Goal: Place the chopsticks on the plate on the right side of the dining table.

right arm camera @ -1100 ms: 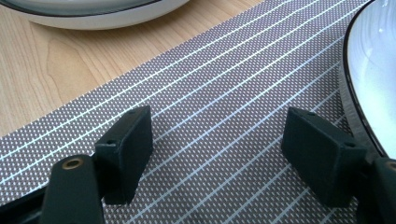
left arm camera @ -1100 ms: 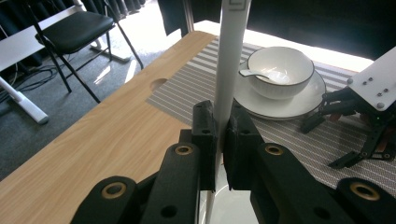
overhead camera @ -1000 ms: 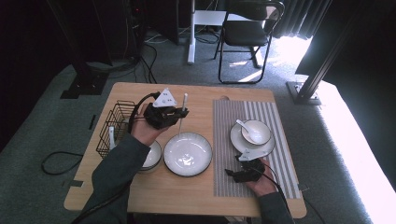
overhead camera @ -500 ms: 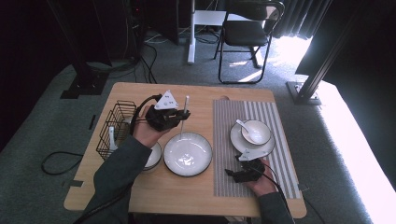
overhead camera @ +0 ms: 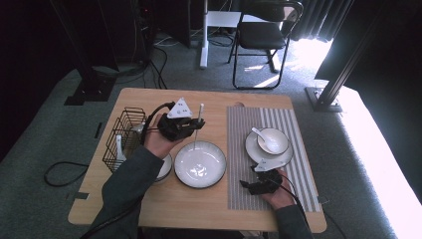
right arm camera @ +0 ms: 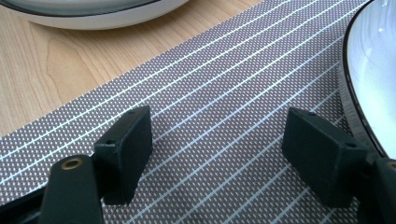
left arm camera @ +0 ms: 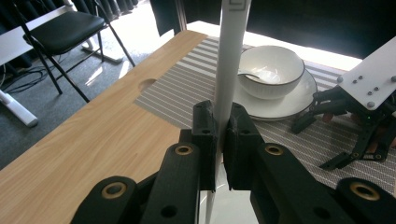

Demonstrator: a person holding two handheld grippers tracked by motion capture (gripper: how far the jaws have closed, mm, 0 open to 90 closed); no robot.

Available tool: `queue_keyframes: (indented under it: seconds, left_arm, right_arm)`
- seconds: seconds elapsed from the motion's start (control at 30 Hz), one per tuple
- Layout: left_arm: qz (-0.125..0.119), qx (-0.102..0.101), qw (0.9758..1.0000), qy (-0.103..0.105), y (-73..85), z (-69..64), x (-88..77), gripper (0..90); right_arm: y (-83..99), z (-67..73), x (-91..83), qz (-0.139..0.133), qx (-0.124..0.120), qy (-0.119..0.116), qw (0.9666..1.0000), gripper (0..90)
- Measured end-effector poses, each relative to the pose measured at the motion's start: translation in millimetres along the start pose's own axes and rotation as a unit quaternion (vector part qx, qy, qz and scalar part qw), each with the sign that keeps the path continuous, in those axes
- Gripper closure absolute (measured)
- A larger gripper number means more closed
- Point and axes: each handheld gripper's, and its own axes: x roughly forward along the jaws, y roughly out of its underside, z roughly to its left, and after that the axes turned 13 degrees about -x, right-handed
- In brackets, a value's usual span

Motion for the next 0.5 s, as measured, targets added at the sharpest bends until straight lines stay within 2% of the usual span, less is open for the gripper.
queue_keyframes:
  seconds: [0.5]
  left_arm:
    - [-0.001,0.003,1.0000,0.004,0.3,-5.3,5.1,84.7]
  right_arm:
    - [0.0,0.1,0.0,-0.001,0.000,0.000,1.0000,24.1]
